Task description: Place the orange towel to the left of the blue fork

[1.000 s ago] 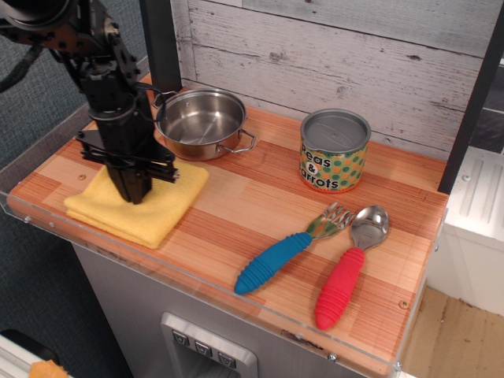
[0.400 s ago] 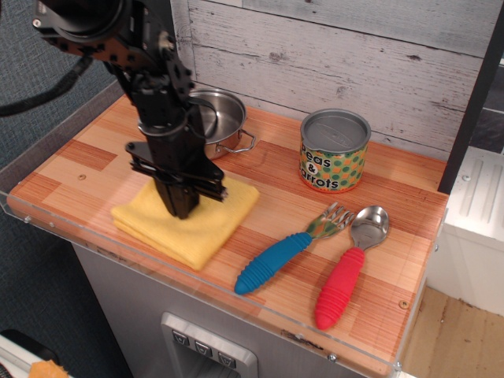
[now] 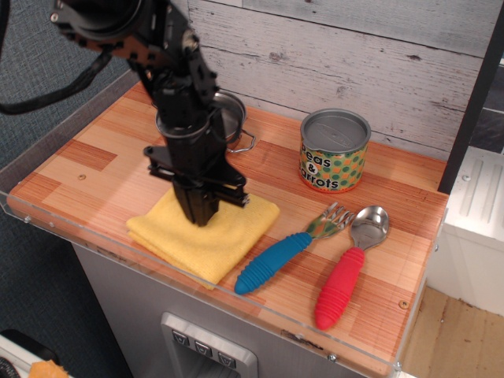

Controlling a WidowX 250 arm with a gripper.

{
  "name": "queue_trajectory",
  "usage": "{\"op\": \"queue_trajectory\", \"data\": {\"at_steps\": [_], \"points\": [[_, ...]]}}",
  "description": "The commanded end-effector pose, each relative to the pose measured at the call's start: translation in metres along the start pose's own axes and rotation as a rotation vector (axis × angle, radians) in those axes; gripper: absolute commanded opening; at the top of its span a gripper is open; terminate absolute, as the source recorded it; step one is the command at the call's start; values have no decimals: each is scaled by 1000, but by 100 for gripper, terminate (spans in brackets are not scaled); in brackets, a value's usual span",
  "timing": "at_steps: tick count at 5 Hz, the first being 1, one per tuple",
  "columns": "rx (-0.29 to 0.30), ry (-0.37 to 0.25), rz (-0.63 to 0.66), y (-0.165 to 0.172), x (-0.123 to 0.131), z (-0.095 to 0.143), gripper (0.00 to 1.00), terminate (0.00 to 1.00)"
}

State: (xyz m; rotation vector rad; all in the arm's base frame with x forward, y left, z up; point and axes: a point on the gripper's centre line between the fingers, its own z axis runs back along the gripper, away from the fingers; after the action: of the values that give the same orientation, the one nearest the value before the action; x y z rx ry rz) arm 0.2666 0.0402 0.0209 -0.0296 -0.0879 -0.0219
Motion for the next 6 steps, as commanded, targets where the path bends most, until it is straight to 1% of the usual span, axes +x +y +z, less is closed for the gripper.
{"op": "queue_trajectory", "data": {"at_steps": [1, 2, 3, 4, 6], "points": [[25, -60, 31, 9, 7, 14, 0, 0], [32, -70, 60, 14, 7, 15, 0, 0], [44, -66, 79, 20, 9, 13, 0, 0], [39, -62, 83, 21, 9, 11, 0, 0], [41, -37, 75, 22, 8, 4, 0, 0]]}}
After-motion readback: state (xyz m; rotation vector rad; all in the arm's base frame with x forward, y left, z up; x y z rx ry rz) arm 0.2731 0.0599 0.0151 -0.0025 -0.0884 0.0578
